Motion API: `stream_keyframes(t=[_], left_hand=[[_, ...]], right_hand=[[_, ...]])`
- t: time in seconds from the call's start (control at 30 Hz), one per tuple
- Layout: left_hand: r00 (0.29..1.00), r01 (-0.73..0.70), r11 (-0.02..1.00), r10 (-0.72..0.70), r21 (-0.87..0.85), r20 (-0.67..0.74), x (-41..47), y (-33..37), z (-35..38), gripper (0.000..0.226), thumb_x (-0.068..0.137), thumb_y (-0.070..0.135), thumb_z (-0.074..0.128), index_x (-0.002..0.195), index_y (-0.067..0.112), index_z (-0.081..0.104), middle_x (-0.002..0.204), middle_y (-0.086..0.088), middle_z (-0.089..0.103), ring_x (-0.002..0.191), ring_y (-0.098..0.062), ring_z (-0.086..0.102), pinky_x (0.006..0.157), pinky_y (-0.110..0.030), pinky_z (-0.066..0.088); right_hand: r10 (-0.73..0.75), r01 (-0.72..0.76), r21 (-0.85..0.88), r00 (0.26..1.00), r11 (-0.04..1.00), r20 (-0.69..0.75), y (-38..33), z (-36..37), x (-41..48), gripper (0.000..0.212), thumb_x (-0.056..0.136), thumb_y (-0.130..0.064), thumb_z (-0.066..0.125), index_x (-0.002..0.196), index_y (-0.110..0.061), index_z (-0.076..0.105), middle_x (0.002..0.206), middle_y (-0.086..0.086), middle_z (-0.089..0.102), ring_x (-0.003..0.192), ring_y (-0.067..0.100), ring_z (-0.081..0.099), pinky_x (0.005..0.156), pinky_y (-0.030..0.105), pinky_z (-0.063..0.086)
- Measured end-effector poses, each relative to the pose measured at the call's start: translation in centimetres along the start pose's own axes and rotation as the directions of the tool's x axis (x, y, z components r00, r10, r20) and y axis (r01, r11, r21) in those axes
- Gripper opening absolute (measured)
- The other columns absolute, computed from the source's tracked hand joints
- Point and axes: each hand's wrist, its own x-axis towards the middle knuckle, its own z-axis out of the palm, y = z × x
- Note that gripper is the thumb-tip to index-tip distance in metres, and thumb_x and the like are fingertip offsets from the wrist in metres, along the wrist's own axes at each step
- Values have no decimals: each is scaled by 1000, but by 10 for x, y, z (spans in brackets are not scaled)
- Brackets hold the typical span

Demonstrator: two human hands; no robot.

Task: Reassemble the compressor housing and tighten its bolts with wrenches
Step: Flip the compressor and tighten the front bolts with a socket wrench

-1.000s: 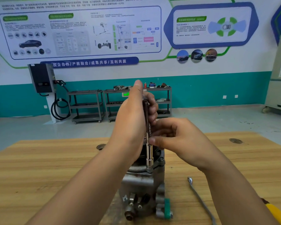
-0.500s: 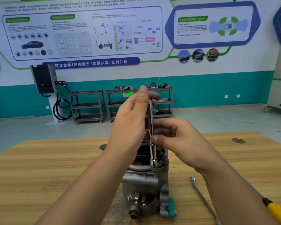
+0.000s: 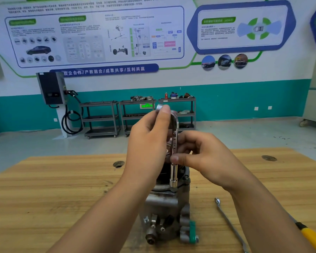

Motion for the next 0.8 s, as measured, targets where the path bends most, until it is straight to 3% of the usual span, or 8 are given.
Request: stream_keyframes(t=[0.1,0.2,0.27,0.37,0.47,0.53,0.67,0.8], left_hand=[[998,58,997,-58,-51,3,0,-4,-1,33,88,45,55,71,19,65,71,-4,62,70,-19,60,73,-47,52],[999,-21,1000,21,-12,-26,0,-5,0,30,76,47,63,84,18,64,67,6,66,65,-9,64,64,-28,53],[998,-62,997,63,34,-30,2,-6,0,22,82,38,63,83,16,64,66,4,67,63,-10,64,62,-29,54],[998,-61,994,60,88,14,2,-6,0,26,93,31,52,75,16,63,61,6,62,62,-10,61,63,-29,53],[994,51,997,-44,-65,104,2,-4,-2,29,95,27,48,73,16,62,58,7,57,56,-6,55,54,-21,46],[982,135,981,-114,-141,150,3,-2,-3,30,96,27,46,73,15,63,58,5,57,57,-8,55,55,-24,46],[973,230,955,-219,-190,76,8,8,-2,13,95,20,50,89,14,60,58,6,62,54,-11,59,60,-32,49],[968,247,948,-249,-200,13,13,17,7,25,94,12,48,70,13,55,45,8,53,41,-8,48,63,-32,45]], right_hand=[[-38,37,-11,999,999,-20,-1,7,1,19,73,-9,76,84,-17,62,74,1,64,68,14,60,70,35,53],[-54,53,-29,998,998,-42,0,10,2,20,73,-11,76,87,-18,63,73,1,63,65,12,58,64,29,50],[-54,51,-51,997,997,-63,2,10,2,20,74,-14,75,89,-21,65,75,3,66,68,15,61,61,25,49],[-25,25,-6,1000,1000,-15,4,5,1,13,82,-16,68,93,-23,69,84,0,71,79,12,65,72,25,52],[8,-12,86,999,996,44,4,0,0,15,86,-10,63,92,-21,71,91,4,72,87,13,67,75,27,53],[25,-29,137,999,990,29,4,2,0,17,85,-6,63,93,-19,70,91,3,73,87,12,68,75,26,53],[12,-10,99,1000,995,-19,0,7,2,17,81,-5,67,93,-18,70,86,-1,73,82,5,68,75,19,53],[-7,8,22,998,1000,-55,-3,6,1,7,76,-12,73,79,-18,71,72,-7,71,66,-4,63,60,8,44]])
